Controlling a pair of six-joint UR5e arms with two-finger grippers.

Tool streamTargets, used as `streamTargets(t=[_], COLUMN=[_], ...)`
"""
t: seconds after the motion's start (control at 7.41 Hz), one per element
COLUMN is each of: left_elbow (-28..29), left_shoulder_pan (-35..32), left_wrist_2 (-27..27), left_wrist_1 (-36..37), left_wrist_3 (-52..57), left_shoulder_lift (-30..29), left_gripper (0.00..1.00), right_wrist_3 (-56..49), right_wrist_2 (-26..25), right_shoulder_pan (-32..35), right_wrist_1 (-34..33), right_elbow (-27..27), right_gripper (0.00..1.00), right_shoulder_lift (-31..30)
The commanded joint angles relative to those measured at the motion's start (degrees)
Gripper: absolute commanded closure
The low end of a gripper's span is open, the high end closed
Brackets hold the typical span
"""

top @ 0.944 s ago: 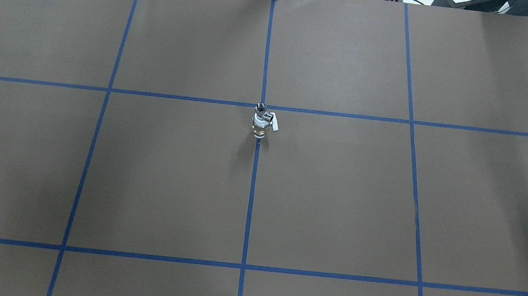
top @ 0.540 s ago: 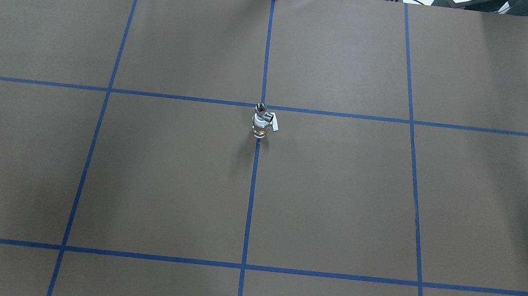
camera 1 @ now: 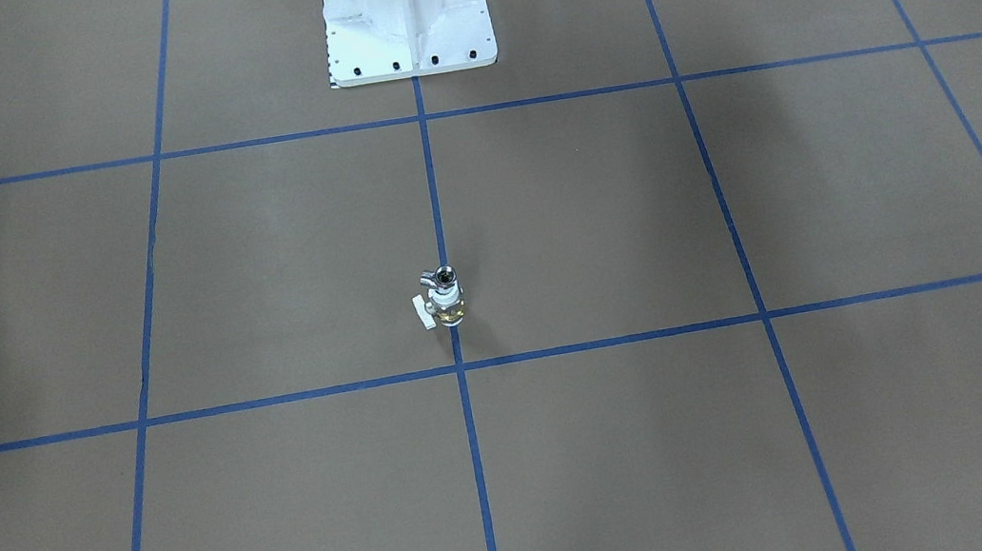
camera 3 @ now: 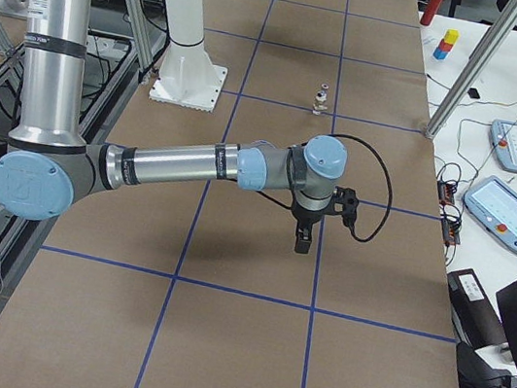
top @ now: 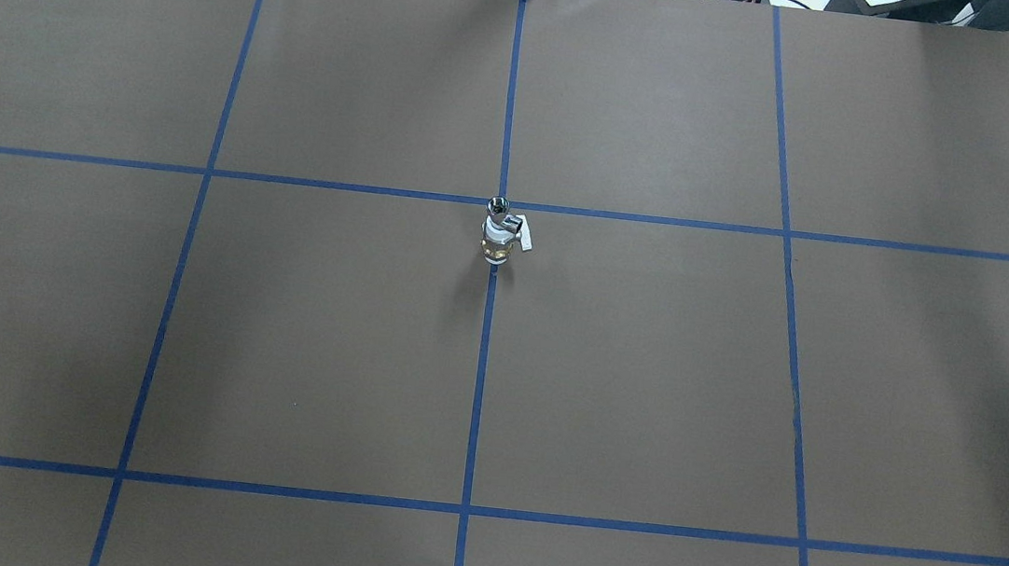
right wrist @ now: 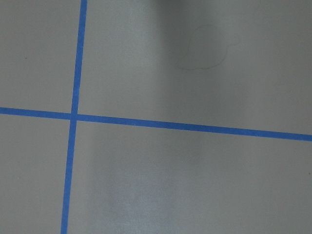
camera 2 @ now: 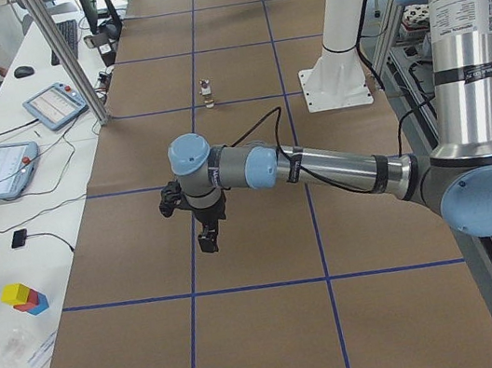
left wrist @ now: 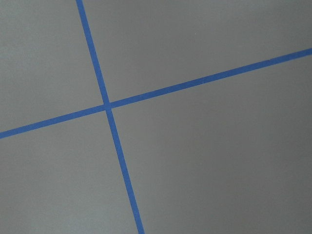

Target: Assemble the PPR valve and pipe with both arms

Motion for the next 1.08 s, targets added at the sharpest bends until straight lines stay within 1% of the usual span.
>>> streamTargets(t=[0.0, 0.27, 0.4, 0.54, 0.94], left_elbow=[0.6, 1.2, 1.2, 1.2, 1.7], left_shoulder_pan=[-0.8, -1.6, -2.5, -2.7, -3.4], left_wrist_2=[0.0, 0.0, -0.8, -3.2, -3.3], left_wrist_1=[0.1, 0.0, -0.1, -0.1, -0.8], left_wrist_3=[-0.1, -0.4, -5.7, -7.1, -7.1], left_shoulder_lift=[-0.2, -0.1, -0.5, -0.2, 0.2], left_gripper=[0.00, 0.00, 0.01, 0.00, 0.00], right_wrist_3=[-0.4, -0.1, 0.3, 0.3, 0.3], right_wrist_2=[0.4, 0.7, 0.9, 0.6, 0.6], right_shoulder_pan=[0.0, 0.0, 0.0, 0.0, 0.0], right_wrist_1=[0.0, 0.1, 0.2, 0.2, 0.2], right_elbow=[0.1, 0.3, 0.5, 0.4, 0.4], right_gripper=[0.00, 0.00, 0.00, 0.00, 0.00], right_shoulder_lift=[-0.6, -0.8, -0.8, -0.8, -0.7])
